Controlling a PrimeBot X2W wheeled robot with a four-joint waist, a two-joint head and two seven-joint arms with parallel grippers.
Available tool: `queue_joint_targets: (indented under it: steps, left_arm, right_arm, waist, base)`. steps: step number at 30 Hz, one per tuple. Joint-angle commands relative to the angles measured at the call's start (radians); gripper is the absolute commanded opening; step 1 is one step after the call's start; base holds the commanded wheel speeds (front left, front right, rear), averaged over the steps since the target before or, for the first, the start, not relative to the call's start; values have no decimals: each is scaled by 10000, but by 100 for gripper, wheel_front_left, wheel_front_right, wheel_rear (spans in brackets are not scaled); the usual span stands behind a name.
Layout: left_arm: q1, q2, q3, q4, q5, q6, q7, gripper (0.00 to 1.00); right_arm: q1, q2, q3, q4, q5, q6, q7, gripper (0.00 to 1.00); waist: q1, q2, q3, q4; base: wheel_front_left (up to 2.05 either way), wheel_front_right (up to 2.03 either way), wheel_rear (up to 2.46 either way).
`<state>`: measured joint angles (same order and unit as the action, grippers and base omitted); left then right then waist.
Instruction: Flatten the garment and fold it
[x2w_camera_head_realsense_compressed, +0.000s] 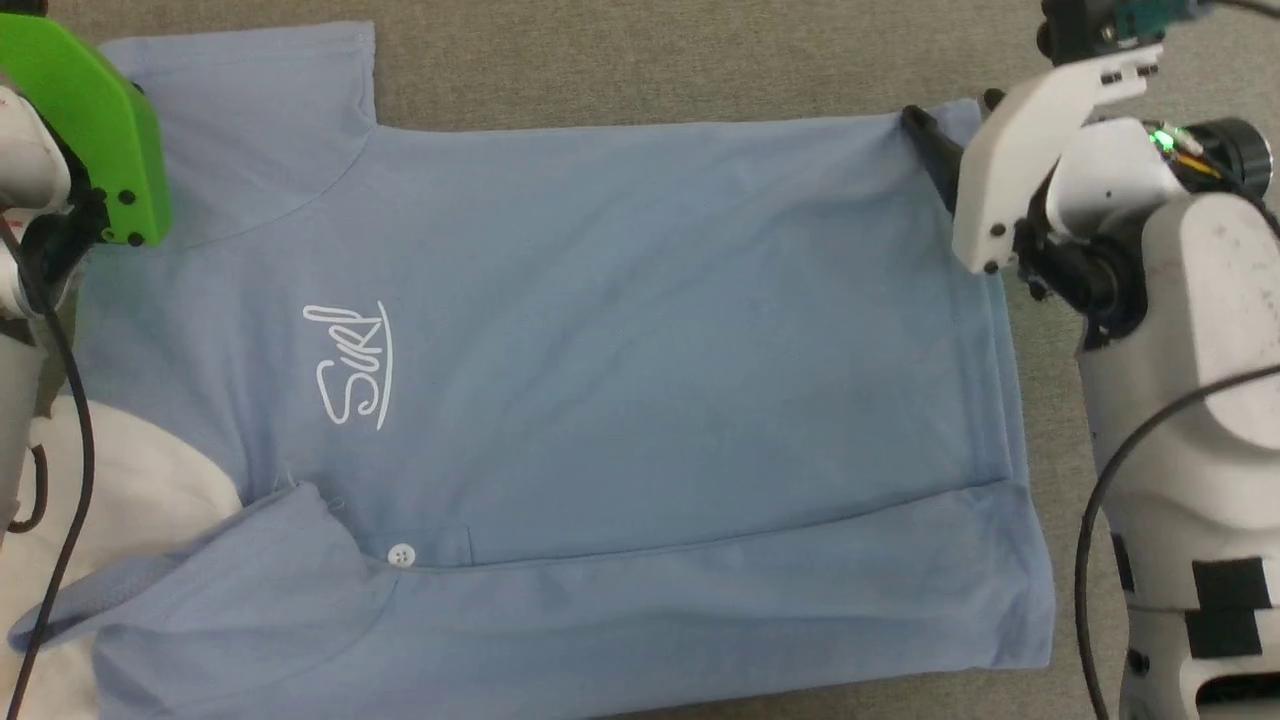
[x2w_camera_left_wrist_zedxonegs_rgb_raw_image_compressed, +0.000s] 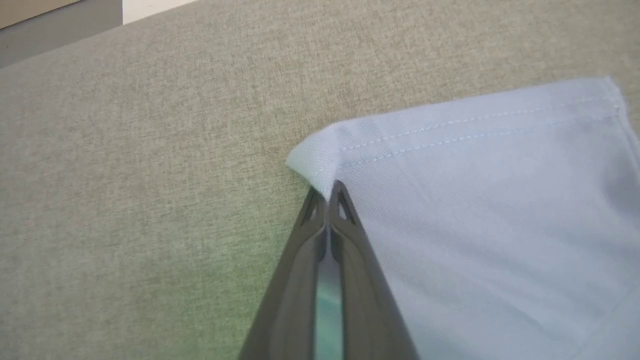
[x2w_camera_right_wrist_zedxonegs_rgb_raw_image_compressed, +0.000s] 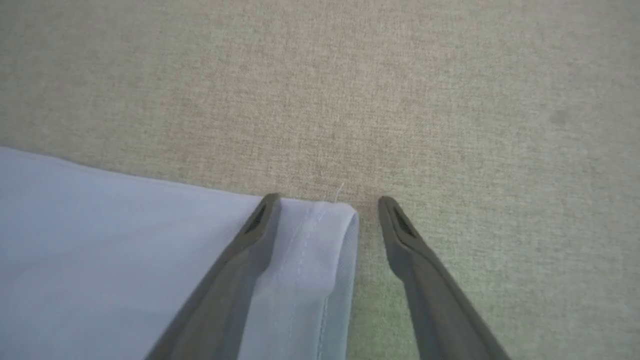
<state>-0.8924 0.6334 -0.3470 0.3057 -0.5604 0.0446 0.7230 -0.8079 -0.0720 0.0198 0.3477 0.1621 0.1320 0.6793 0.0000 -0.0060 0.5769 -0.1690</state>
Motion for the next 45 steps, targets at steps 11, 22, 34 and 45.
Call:
queue_joint_targets:
  steps: [11, 22, 34, 45]
  left_arm:
    - [-337, -85, -39, 212, 499, -147, -1929, 0]
    - [674, -688, 90, 911, 422, -347, -4891, 0]
    - [4777, -1107, 589, -993, -704, -140, -6763, 0]
    - [8856, -1403, 834, -2511, -1692, 661, -6935, 0]
  right_arm:
    - [-543, 49, -34, -67, -1091, -13, 1488, 0]
    - [865, -650, 419, -707, -213, -13, -1924, 0]
    - [4081, -1468, 915, -1663, 916, -13, -3955, 0]
    - [6609, -1659, 446, -2182, 1262, -13, -3528, 0]
  waist:
    - [0, 60, -69, 287]
    - [0, 60, -1392, 875]
    - [0, 60, -3398, 1527]
    - [0, 60, -4219, 1828]
  base:
    - [0, 0, 0]
    - [0, 0, 0]
    - [0, 0, 0]
    - [0, 0, 0]
